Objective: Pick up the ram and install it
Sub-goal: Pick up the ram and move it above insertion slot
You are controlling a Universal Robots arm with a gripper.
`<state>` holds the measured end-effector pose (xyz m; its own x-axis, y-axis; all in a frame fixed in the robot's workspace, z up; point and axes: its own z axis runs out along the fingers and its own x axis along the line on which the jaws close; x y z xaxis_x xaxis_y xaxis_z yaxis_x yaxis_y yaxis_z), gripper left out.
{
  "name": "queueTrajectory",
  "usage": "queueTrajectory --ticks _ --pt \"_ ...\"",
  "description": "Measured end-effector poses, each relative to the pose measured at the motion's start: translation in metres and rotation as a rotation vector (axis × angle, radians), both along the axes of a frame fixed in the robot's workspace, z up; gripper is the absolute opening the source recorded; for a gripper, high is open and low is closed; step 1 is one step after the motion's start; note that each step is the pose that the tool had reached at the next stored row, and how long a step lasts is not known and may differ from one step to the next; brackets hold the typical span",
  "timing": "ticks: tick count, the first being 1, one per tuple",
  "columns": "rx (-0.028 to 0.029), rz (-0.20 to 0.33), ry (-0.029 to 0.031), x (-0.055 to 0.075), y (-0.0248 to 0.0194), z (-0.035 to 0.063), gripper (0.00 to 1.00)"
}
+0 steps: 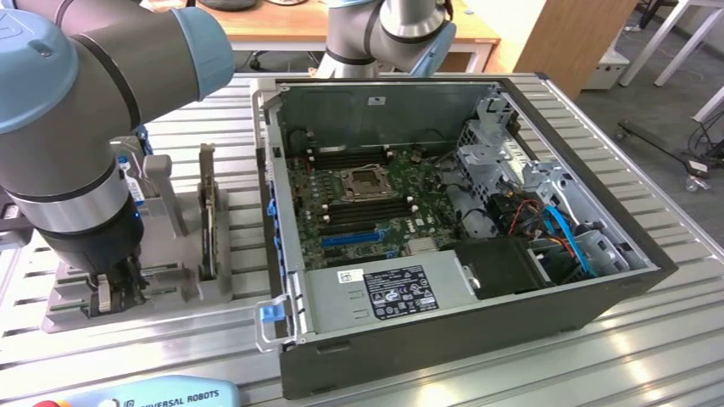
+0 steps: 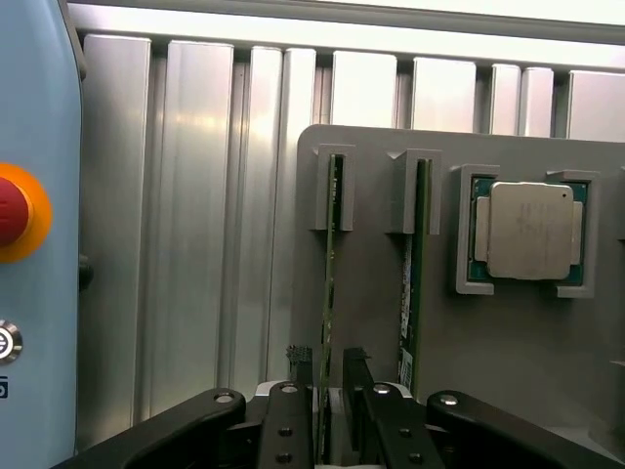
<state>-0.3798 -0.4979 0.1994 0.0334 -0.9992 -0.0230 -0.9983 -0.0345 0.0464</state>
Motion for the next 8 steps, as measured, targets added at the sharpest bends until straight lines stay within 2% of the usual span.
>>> queueTrajectory --ticks 8 --pt "-0.0001 0.000 0.0001 0.0000 0.0000 0.0001 0.27"
